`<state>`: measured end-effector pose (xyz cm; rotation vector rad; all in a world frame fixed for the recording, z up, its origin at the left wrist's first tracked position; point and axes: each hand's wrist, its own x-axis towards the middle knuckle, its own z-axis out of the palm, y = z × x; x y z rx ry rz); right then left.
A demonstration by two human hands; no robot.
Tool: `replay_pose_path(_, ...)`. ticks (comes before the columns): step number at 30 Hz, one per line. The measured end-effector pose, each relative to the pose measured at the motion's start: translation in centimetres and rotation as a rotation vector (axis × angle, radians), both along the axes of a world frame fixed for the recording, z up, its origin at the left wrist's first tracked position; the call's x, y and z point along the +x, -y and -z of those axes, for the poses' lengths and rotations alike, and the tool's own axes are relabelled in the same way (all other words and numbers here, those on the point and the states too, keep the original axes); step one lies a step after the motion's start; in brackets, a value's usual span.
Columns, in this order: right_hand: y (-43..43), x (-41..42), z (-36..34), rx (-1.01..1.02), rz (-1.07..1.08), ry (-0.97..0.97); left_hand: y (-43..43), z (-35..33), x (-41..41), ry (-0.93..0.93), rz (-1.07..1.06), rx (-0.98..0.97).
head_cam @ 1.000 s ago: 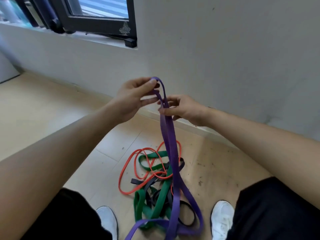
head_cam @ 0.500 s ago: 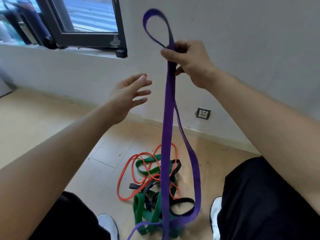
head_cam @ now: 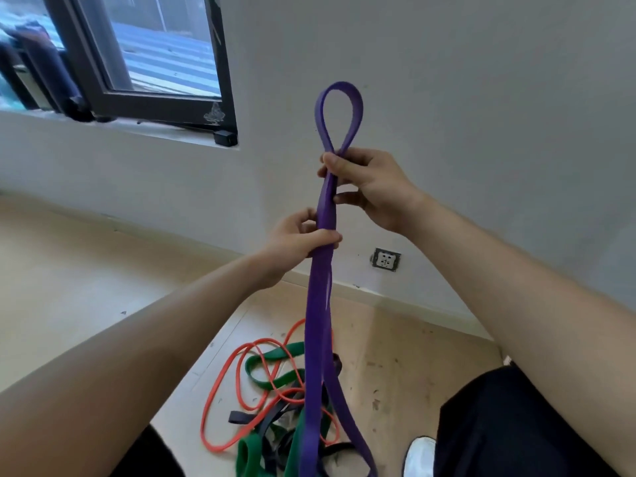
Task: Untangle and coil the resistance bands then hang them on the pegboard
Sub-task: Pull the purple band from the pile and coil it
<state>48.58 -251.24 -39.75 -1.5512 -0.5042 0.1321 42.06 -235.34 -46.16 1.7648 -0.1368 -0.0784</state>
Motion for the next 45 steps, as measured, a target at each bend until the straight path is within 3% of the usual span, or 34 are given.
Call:
replay_pose_path(5,0.6,0.4,0.8,0.079,0.027,-0.142,-0.7,-0.1,0.4,-0.004,-0.040,0.055)
replay_pose_path(11,1.0,0.9,1.5,0.137,0.046,-0.253,-1.8,-0.8,0.5,0.031,-0.022,-0.074)
replay_pose_path(15,0.9,0.9,1.9,0.140,0.050,-0.327,-2.7,-0.9,0.3,0.058,-0.118,-0.124)
replay_pose_path(24,0.4,0.6,2.1,0.194,0.089,-0.406,-3.3,-1.1,-0.1,0.112,-0.213,-0.122)
replay_pose_path(27,0.4,0.5,2.4,0.120,0.081,-0.463,-3.1,-1.3,-0.1,0.123,-0.244,-0.154)
replay_pose_path(29,0.8,0.5,2.6,-0.058,0.034,-0.482,-3.3,-1.3,-0.1,0.128,-0.271,-0.165)
replay_pose_path(32,2.0,0.0,2.3,-0.517,-0.118,-0.401,-3.7,-1.2,0.1,0.131,-0.309,-0.156)
replay_pose_path(33,2.3,-0.2,1.9,-0.582,-0.171,-0.384,-3.9,-1.1,0.1,0.136,-0.314,-0.141)
replay_pose_path(35,2.4,-0.4,1.1,-0.490,-0.177,-0.298,-4.1,-1.0,0.2,0.154,-0.316,-0.101)
replay_pose_path(38,1.8,0.0,0.4,-0.302,-0.006,0.100,-4.1,-0.8,0.4,0.194,-0.293,0.005)
replay_pose_path(41,1.0,-0.3,1.0,-0.589,0.002,0.467,-3.8,-0.8,0.3,0.234,-0.244,0.094)
replay_pose_path(43,0.7,-0.6,1.7,-0.767,-0.090,0.489,-3.7,-1.0,-0.1,0.259,-0.184,0.149)
replay_pose_path(45,0.7,-0.5,2.3,-0.799,-0.168,0.405,-3.8,-1.2,-0.5,0.272,-0.131,0.202)
